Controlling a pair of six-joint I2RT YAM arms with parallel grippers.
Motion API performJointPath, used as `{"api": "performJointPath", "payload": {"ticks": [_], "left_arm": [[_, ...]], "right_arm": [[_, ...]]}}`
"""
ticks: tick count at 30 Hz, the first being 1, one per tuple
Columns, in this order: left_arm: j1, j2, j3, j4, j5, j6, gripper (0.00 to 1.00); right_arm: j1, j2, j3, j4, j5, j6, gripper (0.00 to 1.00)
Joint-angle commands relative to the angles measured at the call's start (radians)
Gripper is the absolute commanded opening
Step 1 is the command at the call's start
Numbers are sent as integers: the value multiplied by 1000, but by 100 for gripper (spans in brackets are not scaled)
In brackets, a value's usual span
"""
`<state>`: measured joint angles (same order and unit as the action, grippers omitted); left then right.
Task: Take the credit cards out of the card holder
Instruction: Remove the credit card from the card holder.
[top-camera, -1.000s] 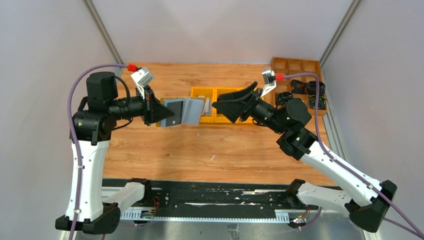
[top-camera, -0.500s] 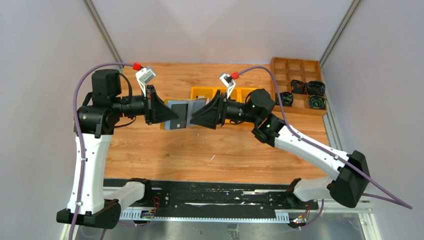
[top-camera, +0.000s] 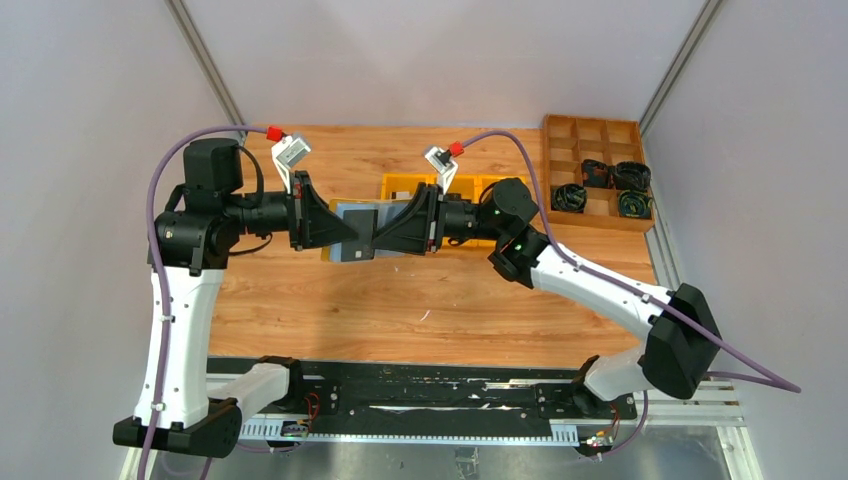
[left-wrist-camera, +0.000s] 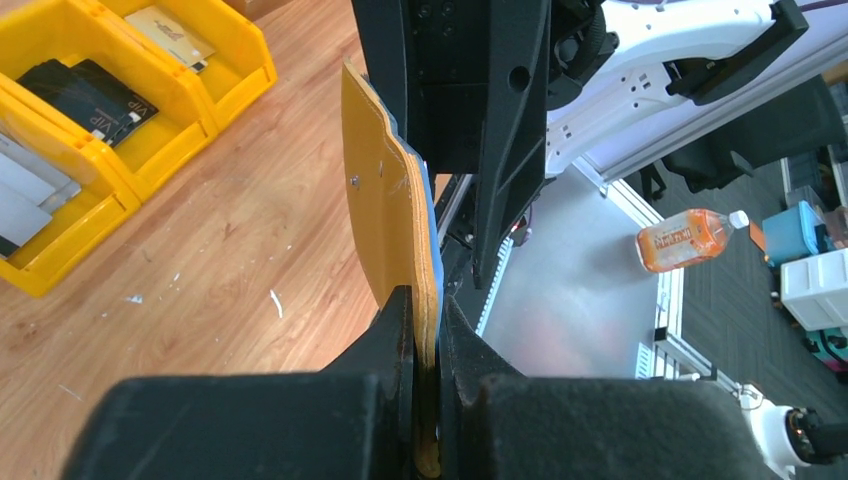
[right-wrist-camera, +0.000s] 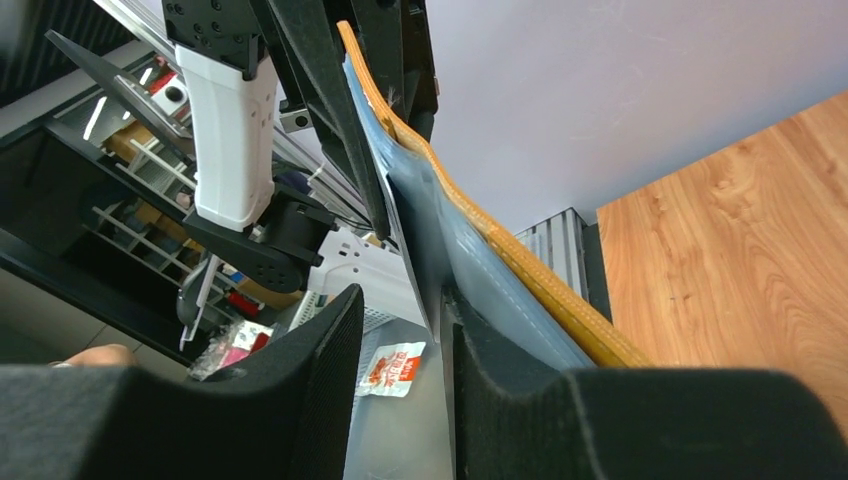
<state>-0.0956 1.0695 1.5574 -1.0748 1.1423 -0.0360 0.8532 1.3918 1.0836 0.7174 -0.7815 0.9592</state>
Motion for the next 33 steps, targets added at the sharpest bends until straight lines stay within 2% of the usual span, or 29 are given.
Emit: {"api": "performJointPath", "payload": {"ticks": [1, 5, 12, 19, 23, 30, 33], "left_arm": [[-5, -7, -13, 6, 52, -12, 10], [-5, -7, -40, 6, 12, -8, 18], [-5, -5, -47, 7, 30, -15, 21], [-4, 0, -44, 6, 97, -35, 24], [-4, 15, -22, 4, 148, -57, 16], [-3, 14, -3, 4, 137, -59, 3], [-1, 13, 1, 4, 131, -59, 0]], "right_arm": [[12, 16, 45, 85, -24, 44, 36], [13, 42, 62, 103, -20, 76, 29], [11, 69, 47, 155, -22, 119, 13], [0, 41, -17, 227, -16, 158, 6], [-4, 30, -52, 274, -24, 183, 6], [-14, 15, -99, 380, -39, 239, 4], [-14, 3, -112, 397, -43, 241, 9]]}}
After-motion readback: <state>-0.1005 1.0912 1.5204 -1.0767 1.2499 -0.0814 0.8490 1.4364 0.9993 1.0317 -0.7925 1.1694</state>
